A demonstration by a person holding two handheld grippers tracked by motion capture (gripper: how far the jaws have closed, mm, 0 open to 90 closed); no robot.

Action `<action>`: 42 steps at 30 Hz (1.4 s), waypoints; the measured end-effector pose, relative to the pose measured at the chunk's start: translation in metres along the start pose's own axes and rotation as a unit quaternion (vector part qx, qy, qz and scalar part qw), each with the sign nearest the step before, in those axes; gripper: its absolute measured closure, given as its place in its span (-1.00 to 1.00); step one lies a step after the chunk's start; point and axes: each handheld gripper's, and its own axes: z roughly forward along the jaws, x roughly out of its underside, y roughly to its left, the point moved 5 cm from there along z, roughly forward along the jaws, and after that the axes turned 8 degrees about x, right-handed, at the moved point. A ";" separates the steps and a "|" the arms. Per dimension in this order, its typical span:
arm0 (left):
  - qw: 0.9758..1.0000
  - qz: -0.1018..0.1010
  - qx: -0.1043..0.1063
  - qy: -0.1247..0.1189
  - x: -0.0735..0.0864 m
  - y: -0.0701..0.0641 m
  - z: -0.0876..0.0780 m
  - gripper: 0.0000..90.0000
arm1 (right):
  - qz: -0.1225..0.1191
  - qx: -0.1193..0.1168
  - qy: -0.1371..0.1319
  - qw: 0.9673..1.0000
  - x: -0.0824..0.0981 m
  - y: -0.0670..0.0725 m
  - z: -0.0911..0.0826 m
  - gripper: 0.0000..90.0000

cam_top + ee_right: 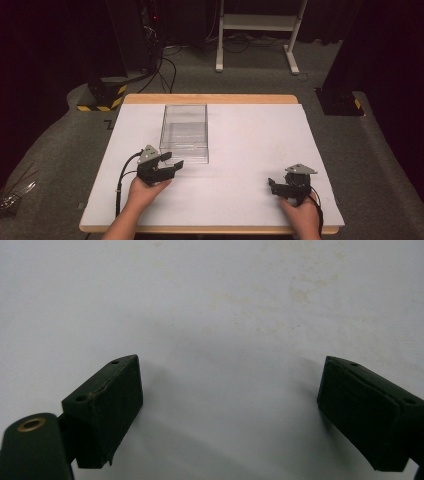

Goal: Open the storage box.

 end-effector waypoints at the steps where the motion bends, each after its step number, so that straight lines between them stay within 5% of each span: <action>1: 1.000 -0.001 0.000 -0.001 0.000 0.002 0.001 -0.12 | 0.000 0.000 0.000 1.000 0.000 0.000 0.000 -0.76; 4: 1.000 -0.014 0.011 -0.013 -0.002 0.006 0.002 -0.08 | -0.001 0.000 0.000 1.000 0.000 0.000 0.000 -0.76; 17: 0.999 -0.011 0.016 -0.025 -0.011 0.011 0.010 0.08 | -0.001 0.001 -0.001 1.000 0.000 0.000 0.000 -0.75; 27: 0.999 0.009 0.032 -0.031 -0.010 0.013 0.016 0.19 | -0.001 0.001 -0.001 1.000 0.000 0.000 0.000 -0.75; 42: 0.997 0.016 0.028 -0.065 -0.007 0.017 0.019 0.56 | -0.003 0.001 -0.002 1.000 0.000 0.000 0.000 -0.75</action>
